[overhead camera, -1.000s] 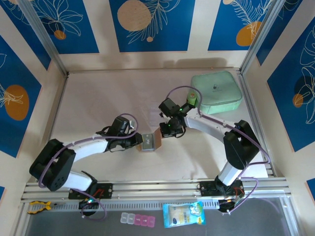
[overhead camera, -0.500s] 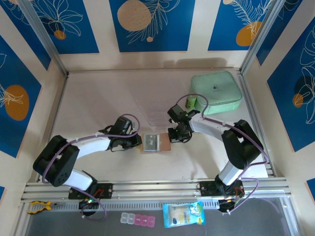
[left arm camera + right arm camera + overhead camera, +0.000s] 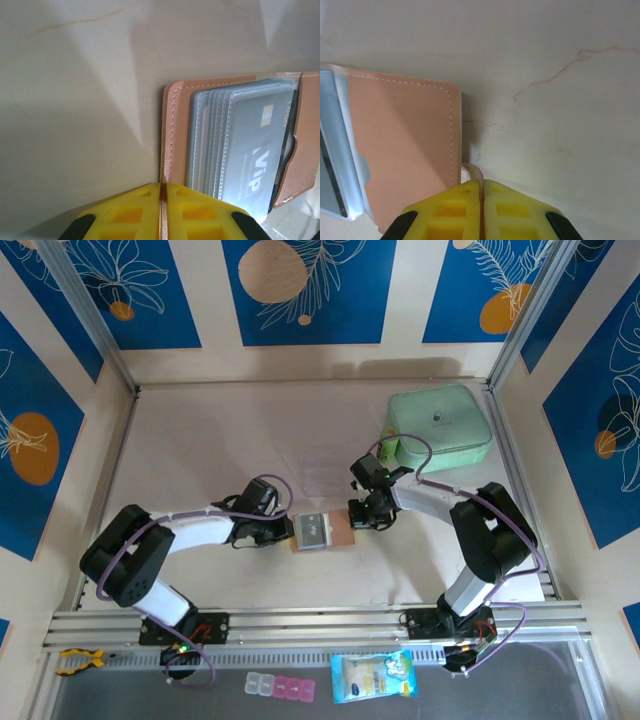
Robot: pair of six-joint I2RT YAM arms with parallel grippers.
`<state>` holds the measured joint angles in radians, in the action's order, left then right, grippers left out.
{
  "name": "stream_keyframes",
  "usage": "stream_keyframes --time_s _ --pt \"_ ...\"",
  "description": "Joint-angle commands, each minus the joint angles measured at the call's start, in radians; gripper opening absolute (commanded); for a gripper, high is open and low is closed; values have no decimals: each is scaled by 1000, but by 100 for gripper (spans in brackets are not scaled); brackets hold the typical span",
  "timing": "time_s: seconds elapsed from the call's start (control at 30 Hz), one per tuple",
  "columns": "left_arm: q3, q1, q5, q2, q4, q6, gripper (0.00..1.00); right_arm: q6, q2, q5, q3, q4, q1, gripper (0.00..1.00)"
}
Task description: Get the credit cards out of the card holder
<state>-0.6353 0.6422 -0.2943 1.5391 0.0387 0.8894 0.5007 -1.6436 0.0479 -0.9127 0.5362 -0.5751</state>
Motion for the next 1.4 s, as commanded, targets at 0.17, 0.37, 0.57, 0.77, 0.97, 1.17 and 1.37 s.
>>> stream_keyframes --time_s 0.17,0.37,0.57,0.77,0.97,1.17,1.37 --pt "-30 12 9 21 38 5 12 19 -5 13 27 -12 1 19" --pt "-37 13 26 2 62 -6 12 44 25 38 29 31 3 31" --pt "-52 13 29 -28 79 -14 13 61 87 62 13 97 -2 41" --pt "-74 13 18 -46 91 -17 13 65 166 95 -32 182 -36 45" --pt "-79 13 -9 -50 90 -18 13 86 180 134 -152 260 -114 45" --pt "-72 13 -16 -43 77 -14 13 111 124 135 -269 264 -212 45" --pt "-63 16 -35 -7 47 -9 13 133 9 47 -308 214 -258 46"
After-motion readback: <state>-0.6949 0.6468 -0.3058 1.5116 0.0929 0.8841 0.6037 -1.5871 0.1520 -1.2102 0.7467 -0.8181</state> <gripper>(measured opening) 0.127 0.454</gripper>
